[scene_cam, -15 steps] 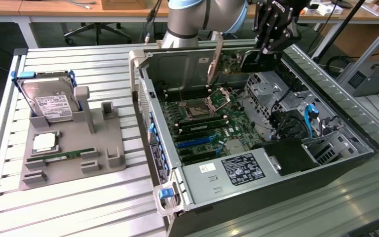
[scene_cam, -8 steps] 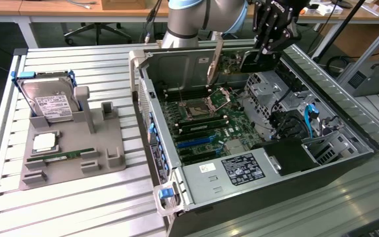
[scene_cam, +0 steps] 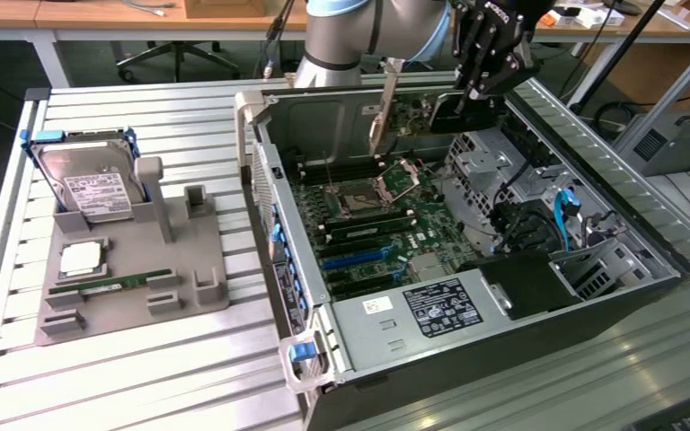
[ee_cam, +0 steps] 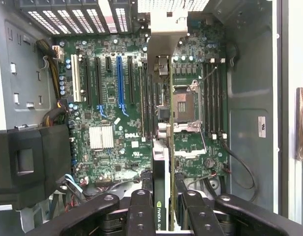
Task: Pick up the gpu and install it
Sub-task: 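Insert the gpu into the slot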
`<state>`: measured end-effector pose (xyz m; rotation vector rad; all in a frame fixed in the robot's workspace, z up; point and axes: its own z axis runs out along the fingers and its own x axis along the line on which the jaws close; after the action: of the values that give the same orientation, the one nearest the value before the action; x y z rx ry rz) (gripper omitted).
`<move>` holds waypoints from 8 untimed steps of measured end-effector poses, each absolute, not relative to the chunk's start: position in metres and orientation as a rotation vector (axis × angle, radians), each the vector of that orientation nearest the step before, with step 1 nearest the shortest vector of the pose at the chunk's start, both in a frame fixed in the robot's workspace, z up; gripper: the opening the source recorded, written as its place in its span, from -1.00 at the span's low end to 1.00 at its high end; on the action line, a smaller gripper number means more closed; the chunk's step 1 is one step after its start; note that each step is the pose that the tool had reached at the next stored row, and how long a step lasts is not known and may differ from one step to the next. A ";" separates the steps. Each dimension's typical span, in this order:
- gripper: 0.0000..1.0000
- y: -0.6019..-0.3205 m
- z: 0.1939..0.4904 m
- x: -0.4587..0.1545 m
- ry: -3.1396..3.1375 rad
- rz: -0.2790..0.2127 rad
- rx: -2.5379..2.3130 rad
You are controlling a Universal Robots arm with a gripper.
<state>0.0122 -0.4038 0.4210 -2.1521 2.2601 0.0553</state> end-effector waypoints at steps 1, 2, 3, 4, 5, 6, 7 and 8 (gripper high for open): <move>-0.45 -0.404 0.421 0.011 2.260 0.055 -2.152; -0.45 -0.404 0.421 0.010 2.263 0.055 -2.149; -0.45 -0.404 0.420 0.009 2.270 0.055 -2.141; -0.45 -0.404 0.420 0.009 2.273 0.055 -2.138; -0.45 -0.404 0.420 0.009 2.274 0.055 -2.138; -0.45 -0.404 0.420 0.009 2.274 0.055 -2.138; -0.45 -0.404 0.420 0.009 2.274 0.055 -2.138; -0.45 -0.404 0.420 0.009 2.274 0.055 -2.137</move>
<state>0.0086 -0.4037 0.4202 -2.1372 2.2740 0.0550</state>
